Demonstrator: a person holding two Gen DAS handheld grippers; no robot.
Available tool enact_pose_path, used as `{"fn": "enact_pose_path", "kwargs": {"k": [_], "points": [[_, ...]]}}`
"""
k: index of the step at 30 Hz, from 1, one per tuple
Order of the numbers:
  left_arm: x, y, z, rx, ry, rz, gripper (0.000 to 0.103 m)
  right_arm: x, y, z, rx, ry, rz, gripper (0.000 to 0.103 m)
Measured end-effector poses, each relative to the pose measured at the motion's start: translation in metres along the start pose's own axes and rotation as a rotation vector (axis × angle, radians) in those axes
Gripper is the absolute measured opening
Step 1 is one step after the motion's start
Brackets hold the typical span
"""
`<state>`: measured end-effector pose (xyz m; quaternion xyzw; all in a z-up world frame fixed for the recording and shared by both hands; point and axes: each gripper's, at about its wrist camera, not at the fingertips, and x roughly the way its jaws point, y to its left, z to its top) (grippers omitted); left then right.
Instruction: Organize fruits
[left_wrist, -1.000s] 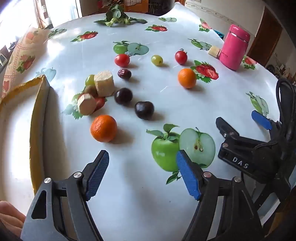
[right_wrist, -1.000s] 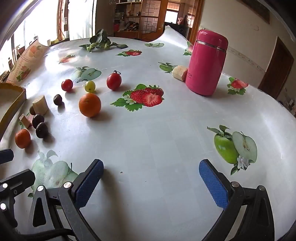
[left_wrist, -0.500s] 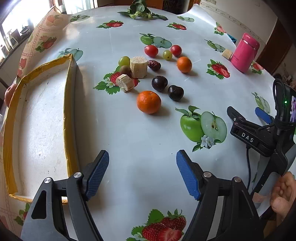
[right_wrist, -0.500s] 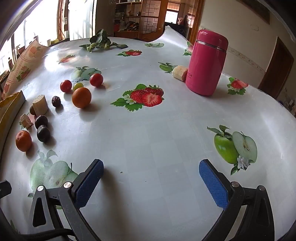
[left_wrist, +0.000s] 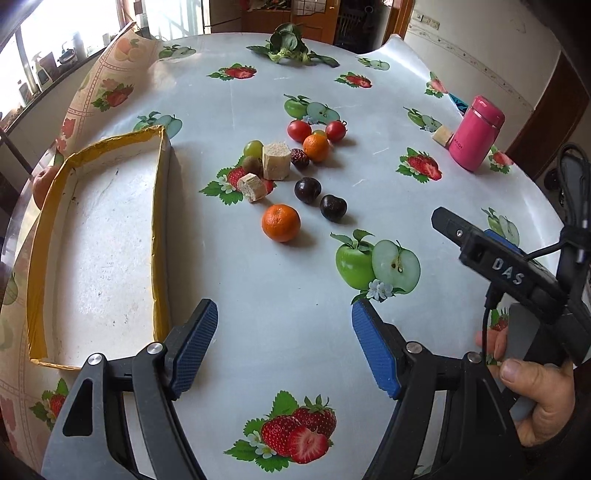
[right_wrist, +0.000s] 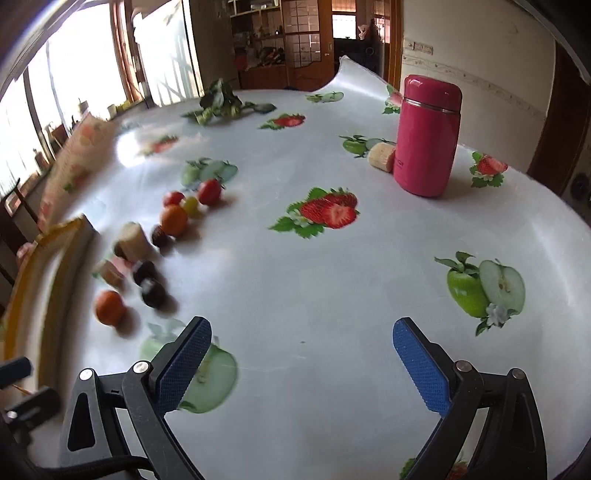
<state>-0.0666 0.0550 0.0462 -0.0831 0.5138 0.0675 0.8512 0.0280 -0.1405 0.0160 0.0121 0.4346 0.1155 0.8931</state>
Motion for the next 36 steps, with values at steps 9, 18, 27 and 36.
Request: {"fn": "enact_pose_path", "kwargs": {"k": [9, 18, 27, 36], "points": [[-0.017, 0.005, 0.003, -0.006, -0.041, 0.051, 0.075, -0.046, 0.039, 0.034, 0.037, 0.008, 0.149, 0.102], [-0.052, 0.035, 0.025, -0.067, -0.127, 0.104, 0.075, -0.089, 0.093, 0.064, -0.273, -0.005, 0.168, 0.102], [-0.054, 0.055, 0.030, -0.112, -0.129, 0.114, 0.075, -0.084, 0.119, 0.054, -0.460, 0.030, 0.096, 0.102], [-0.047, 0.050, 0.031, -0.096, -0.118, 0.107, 0.075, -0.077, 0.116, 0.055, -0.451, 0.042, 0.070, 0.102]]}}
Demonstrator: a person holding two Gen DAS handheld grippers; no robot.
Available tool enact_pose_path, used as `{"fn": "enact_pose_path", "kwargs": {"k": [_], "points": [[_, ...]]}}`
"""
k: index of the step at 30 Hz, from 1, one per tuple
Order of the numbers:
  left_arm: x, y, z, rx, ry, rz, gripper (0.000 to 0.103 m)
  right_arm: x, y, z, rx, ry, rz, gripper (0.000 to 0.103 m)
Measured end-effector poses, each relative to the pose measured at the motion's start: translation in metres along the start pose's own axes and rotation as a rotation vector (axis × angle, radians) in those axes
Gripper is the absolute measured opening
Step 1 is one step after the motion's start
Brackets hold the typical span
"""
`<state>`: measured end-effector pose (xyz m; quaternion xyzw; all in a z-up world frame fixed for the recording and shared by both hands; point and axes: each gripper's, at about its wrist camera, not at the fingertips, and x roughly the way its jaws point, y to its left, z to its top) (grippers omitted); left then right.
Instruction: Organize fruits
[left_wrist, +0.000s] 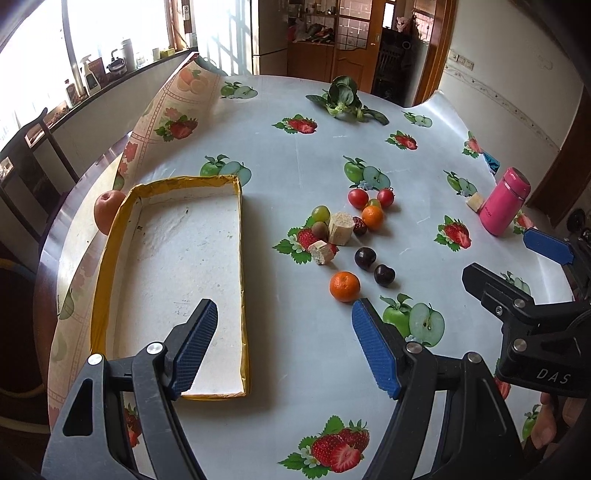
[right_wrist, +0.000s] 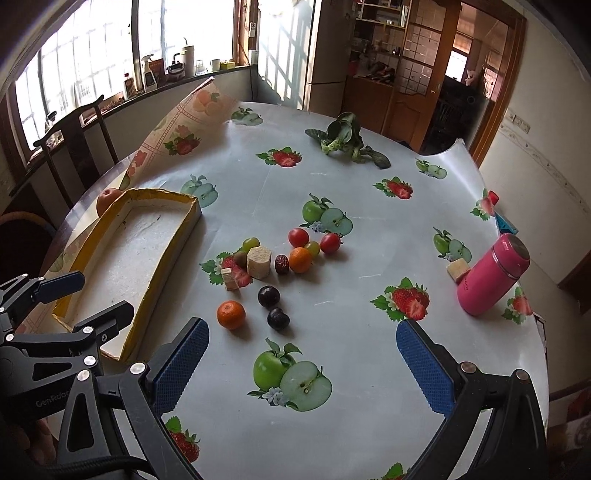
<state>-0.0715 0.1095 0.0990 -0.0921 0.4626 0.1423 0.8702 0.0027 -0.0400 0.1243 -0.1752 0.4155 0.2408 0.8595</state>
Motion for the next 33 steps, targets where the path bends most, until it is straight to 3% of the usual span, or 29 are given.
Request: {"fn": "enact_pose_path", "kwargs": {"k": [22, 33], "points": [[0.010, -0.002, -0.001, -0.006, 0.033, -0.018, 0.075, 0.007, -0.006, -0.002, 0.021, 0.025, -0.004, 0.102], [0.032, -0.009, -0.004, -0.003, 0.094, -0.044, 0.075, 0.023, -0.018, -0.014, 0.049, 0.060, 0.020, 0.102]]}}
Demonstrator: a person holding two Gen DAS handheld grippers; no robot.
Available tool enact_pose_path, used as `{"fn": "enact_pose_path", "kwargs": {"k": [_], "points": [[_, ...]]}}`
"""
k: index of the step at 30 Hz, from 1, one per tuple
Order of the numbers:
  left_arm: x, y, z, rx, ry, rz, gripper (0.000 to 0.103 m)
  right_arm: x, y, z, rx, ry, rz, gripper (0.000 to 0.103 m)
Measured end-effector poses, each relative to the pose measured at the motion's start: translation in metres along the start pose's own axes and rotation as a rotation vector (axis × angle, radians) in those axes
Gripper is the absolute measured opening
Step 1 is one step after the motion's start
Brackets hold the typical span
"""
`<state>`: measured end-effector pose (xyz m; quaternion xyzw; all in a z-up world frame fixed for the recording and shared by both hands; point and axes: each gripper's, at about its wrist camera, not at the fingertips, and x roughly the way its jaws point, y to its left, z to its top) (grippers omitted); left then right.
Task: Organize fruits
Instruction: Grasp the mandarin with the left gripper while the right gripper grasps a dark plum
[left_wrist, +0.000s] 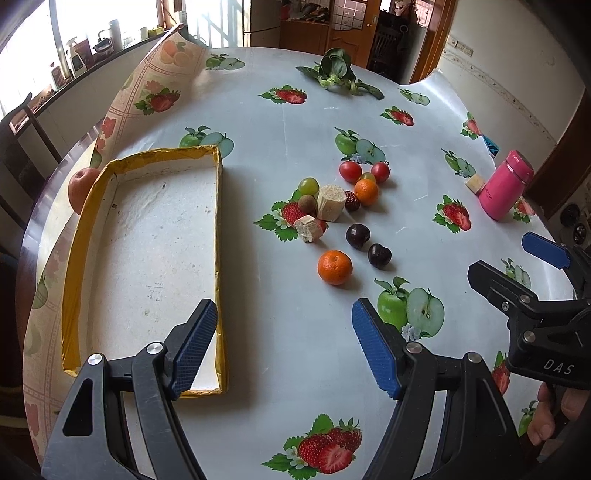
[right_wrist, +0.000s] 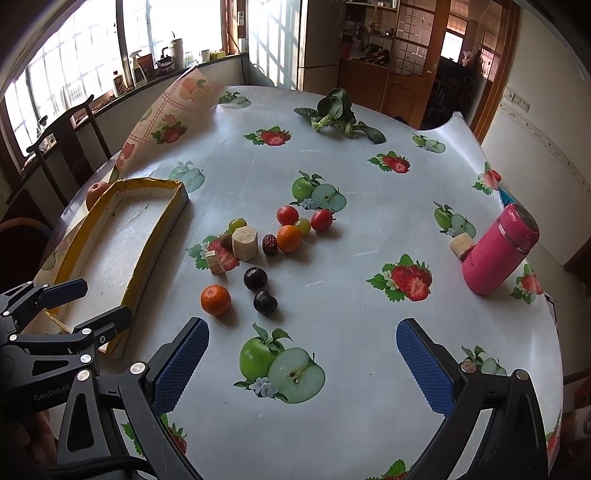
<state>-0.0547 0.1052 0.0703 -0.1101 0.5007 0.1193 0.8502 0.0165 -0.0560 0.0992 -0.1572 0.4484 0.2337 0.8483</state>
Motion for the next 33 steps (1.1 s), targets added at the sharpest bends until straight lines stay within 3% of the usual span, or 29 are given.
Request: {"fn": "enact_pose_path", "kwargs": {"k": [4, 7, 10, 13, 14, 16, 20, 22, 23, 30, 32, 33], "points": [[0.013, -0.006, 0.002, 0.006, 0.024, -0.017, 0.075, 0.013, -0.010, -0.005, 0.023, 0.026, 0.014, 0.102], [0.028, -0.012, 0.006, 0.020, 0.041, -0.024, 0.075, 0.025, -0.017, -0.008, 0.053, 0.038, 0.074, 0.097], [0.044, -0.013, 0.010, 0.014, 0.070, -0.023, 0.075, 0.044, -0.021, -0.006, 0.101, 0.051, 0.189, 0.085], [0.058, -0.010, 0.010, 0.002, 0.101, -0.024, 0.075, 0.071, -0.014, -0.001, 0.100, 0.086, 0.261, 0.067], [0.063, -0.009, 0.010, -0.004, 0.111, -0.026, 0.075, 0.081, -0.010, 0.000, 0.095, 0.101, 0.277, 0.056], [0.070, -0.007, 0.010, -0.012, 0.126, -0.028, 0.075, 0.100, -0.003, 0.003, 0.086, 0.135, 0.314, 0.048], [0.081, -0.005, 0.014, -0.024, 0.140, -0.051, 0.075, 0.128, 0.005, 0.005, 0.050, 0.172, 0.297, 0.045], [0.087, -0.009, 0.017, -0.015, 0.140, -0.053, 0.075, 0.140, 0.007, 0.005, 0.047, 0.197, 0.311, 0.036], [0.090, -0.011, 0.018, -0.010, 0.140, -0.048, 0.075, 0.145, 0.007, 0.004, 0.043, 0.209, 0.306, 0.025], [0.123, -0.032, 0.022, 0.021, 0.164, -0.045, 0.076, 0.119, -0.024, -0.002, 0.119, 0.157, 0.296, 0.024], [0.125, -0.039, 0.024, 0.049, 0.137, -0.025, 0.075, 0.112, -0.033, -0.005, 0.142, 0.150, 0.296, 0.024], [0.126, -0.041, 0.025, 0.063, 0.130, -0.016, 0.068, 0.109, -0.035, -0.006, 0.147, 0.147, 0.294, 0.024]]}}
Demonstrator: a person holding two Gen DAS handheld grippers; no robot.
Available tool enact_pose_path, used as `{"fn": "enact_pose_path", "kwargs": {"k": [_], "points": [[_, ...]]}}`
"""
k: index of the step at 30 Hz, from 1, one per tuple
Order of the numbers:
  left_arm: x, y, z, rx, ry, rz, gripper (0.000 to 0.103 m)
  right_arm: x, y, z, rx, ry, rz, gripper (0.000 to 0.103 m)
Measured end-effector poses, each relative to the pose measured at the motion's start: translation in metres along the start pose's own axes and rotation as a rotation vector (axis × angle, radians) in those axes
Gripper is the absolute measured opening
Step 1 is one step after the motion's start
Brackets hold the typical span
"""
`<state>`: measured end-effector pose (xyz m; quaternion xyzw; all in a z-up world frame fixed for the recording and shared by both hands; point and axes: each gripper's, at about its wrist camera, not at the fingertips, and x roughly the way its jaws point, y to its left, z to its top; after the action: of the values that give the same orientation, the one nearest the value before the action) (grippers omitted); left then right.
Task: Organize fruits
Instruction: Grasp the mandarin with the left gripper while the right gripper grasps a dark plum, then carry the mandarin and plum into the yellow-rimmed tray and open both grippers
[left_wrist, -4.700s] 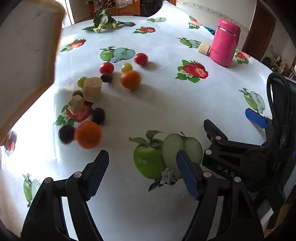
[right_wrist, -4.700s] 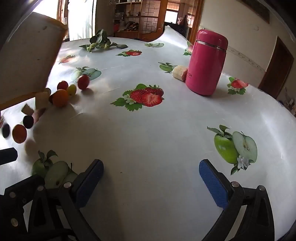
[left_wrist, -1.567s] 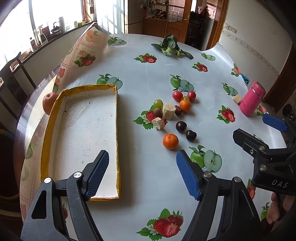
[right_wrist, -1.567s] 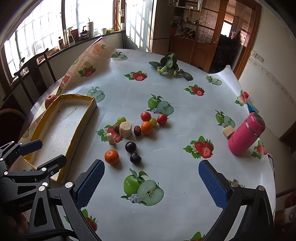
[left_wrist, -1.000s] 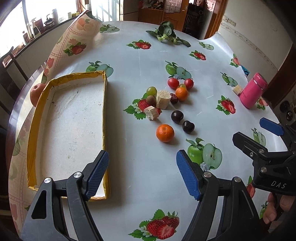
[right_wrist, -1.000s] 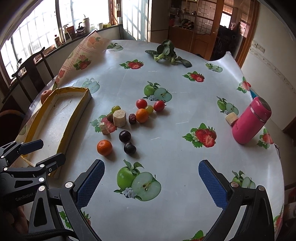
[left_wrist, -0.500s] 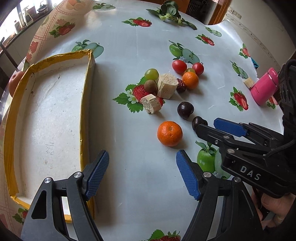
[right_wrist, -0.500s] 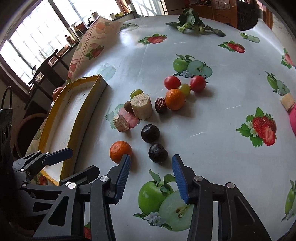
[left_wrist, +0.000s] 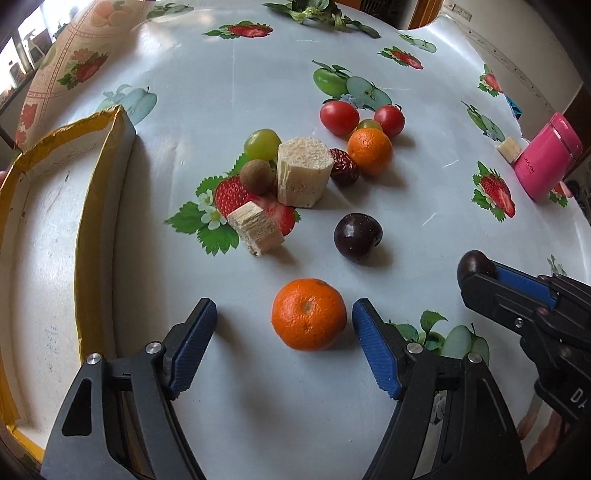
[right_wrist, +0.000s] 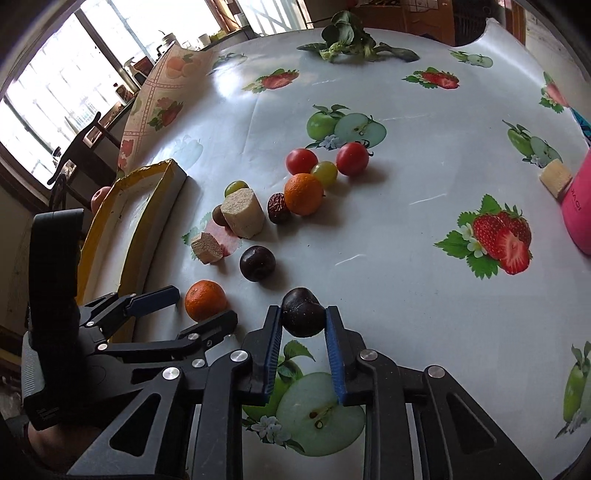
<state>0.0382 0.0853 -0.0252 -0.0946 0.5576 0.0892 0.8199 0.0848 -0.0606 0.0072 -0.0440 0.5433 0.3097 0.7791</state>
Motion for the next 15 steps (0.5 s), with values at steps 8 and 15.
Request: {"fn": "enact_pose_path", "kwargs": {"k": [8, 15], "points": [[-0.014, -0.002, -0.002, 0.071, 0.017, 0.010, 0.032, -0.013, 0.001, -0.008, 0.030, -0.008, 0.013, 0.024], [-0.054, 0.032, -0.013, 0.026, -0.030, 0.053, 0.032, -0.023, 0.025, -0.004, -0.007, -0.022, 0.028, 0.024]]}}
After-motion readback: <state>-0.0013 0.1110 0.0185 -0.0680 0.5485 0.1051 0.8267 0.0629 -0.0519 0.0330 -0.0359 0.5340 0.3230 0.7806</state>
